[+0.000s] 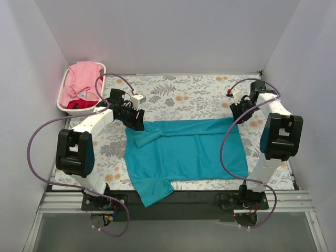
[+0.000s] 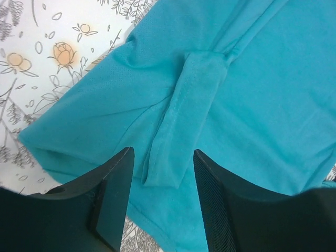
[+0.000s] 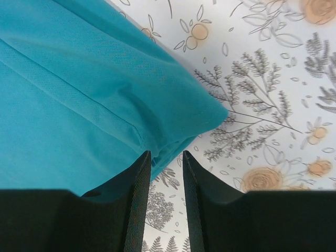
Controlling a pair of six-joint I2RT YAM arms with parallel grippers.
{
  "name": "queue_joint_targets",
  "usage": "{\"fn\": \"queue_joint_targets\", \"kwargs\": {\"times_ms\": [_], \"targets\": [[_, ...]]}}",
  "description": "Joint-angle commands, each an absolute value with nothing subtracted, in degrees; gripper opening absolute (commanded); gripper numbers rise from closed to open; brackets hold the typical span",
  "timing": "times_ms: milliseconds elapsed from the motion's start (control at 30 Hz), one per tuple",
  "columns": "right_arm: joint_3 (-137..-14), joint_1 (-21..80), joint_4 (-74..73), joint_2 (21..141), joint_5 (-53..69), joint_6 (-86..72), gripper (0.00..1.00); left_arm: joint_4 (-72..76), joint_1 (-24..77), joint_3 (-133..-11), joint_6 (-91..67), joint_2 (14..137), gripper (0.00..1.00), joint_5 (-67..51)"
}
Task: Fold and stack the t-shirts
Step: Fold the tshirt
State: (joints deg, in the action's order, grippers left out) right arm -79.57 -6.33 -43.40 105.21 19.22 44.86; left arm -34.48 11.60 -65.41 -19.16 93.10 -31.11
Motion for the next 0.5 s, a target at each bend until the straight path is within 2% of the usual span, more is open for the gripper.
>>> {"fn": "queue_joint_targets", "kwargs": {"times_ms": [0, 233, 467], "targets": [[-81.5, -6.1, -46.3, 107.2, 20.0, 42.9, 0.37, -34.0, 12.9, -68.4, -21.4, 95.7, 0.48, -31.4], [-82.1, -5.8, -46.7, 110.0, 20.4, 41.9, 0.38, -31.9, 15.2, -70.8, -23.0, 101.8, 0.5, -29.6], [-81.1, -5.7, -47.6, 110.1, 21.3, 42.8, 0.3, -30.9, 17.1, -72.7, -23.6, 105.3, 0.5, -29.7]]}}
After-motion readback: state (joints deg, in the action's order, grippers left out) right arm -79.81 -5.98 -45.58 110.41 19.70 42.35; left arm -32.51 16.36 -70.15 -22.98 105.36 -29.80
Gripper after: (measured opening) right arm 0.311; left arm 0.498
